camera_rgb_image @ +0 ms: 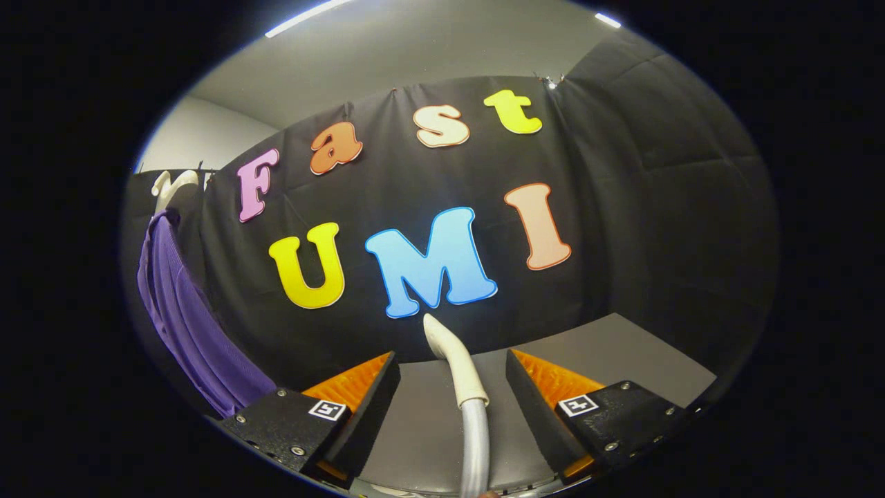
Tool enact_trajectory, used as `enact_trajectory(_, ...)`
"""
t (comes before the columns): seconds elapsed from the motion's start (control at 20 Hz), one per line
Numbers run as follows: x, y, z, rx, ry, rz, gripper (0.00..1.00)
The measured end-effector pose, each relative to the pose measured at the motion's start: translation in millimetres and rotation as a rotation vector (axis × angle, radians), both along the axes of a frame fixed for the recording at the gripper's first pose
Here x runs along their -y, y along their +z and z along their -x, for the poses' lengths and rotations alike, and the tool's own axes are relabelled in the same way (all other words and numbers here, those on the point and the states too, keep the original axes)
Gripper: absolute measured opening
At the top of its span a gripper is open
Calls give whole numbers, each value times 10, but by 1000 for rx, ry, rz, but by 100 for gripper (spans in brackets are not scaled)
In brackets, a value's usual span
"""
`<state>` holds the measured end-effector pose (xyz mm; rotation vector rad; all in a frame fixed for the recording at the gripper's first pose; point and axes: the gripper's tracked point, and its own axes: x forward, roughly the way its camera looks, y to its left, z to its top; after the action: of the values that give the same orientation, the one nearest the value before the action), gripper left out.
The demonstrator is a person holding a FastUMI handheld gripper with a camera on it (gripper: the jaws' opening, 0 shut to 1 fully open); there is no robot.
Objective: Iron the clothes twice with a garment steamer, once on the left side and once on the right side.
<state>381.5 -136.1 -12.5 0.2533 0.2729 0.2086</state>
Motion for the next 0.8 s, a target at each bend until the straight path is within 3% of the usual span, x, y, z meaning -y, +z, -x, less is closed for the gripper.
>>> enact_trajectory(0.35,43,-601,-514,-252,68,-240,94)
enact_trajectory(0.6,-54,-922,-673,-453,146,-452,93)
enact_trajectory(0.8,-188,-1061,-651,-555,226,-526,93)
